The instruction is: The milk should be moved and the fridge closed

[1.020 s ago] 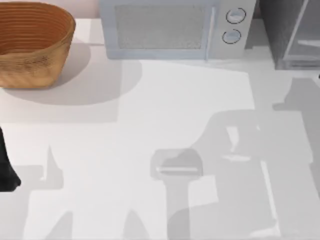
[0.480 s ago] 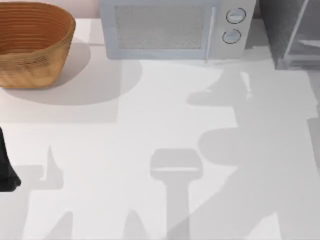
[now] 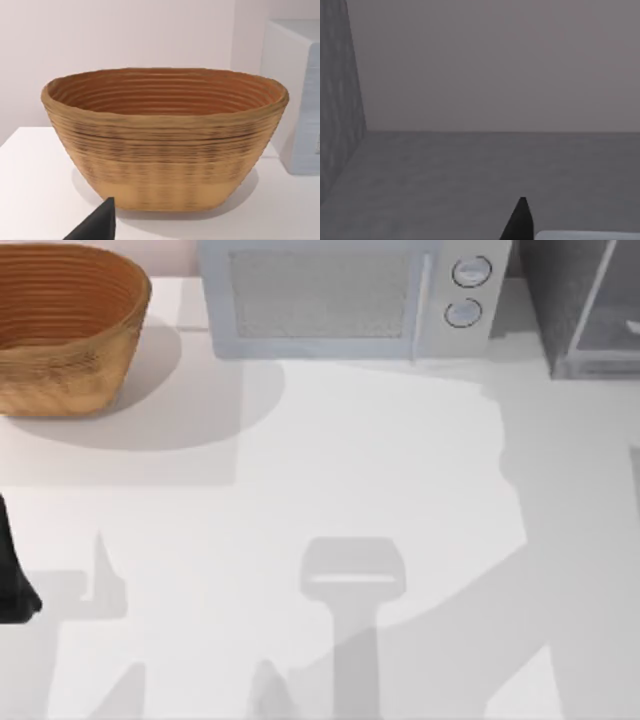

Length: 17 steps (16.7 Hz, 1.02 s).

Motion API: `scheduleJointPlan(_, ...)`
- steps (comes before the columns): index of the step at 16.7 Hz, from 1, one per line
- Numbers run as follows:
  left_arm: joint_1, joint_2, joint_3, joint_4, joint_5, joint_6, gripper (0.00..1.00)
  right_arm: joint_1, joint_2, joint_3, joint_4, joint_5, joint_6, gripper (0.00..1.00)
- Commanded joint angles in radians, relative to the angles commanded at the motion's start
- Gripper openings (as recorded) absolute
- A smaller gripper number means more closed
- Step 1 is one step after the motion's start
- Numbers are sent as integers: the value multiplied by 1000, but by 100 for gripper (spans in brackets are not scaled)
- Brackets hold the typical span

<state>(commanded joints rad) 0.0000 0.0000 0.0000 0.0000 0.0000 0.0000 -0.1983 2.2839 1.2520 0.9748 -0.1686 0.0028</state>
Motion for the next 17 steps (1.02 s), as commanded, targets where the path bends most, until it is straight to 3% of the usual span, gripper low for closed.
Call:
scheduleJointPlan(10,0,0,0,0,0,0,100,0,0,0,0,0,0,0)
scheduleJointPlan(17,0,0,0,0,0,0,100,0,0,0,0,0,0,53)
